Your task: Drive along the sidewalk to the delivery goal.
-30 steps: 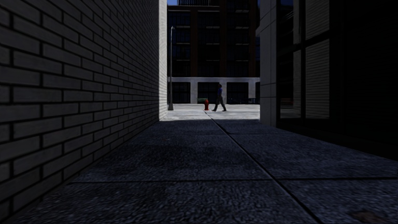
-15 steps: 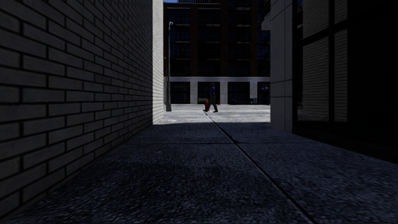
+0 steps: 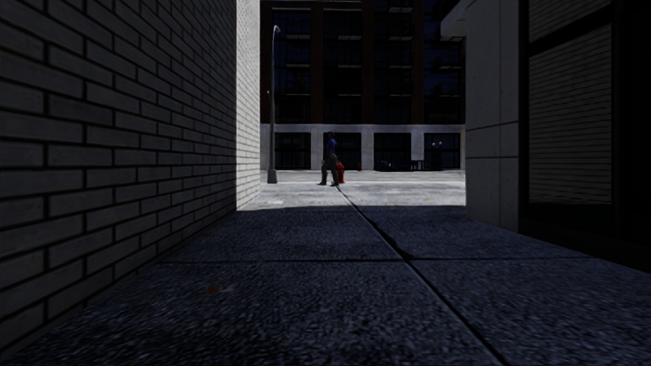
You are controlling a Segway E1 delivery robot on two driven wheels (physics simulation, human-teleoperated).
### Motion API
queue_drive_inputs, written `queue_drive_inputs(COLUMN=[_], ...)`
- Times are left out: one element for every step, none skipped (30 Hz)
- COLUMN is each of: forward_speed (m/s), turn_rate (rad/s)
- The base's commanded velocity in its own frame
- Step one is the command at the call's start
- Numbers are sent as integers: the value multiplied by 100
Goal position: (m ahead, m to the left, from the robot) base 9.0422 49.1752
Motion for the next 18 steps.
queue_drive_inputs(forward_speed=[191,191,191,191,191,191,191,191,191,191,191,191,191,191,191,191,191,191], turn_rate=[0,0,0,0,0,0,0,0,0,0,0,0,0,0,0,0,0,0])
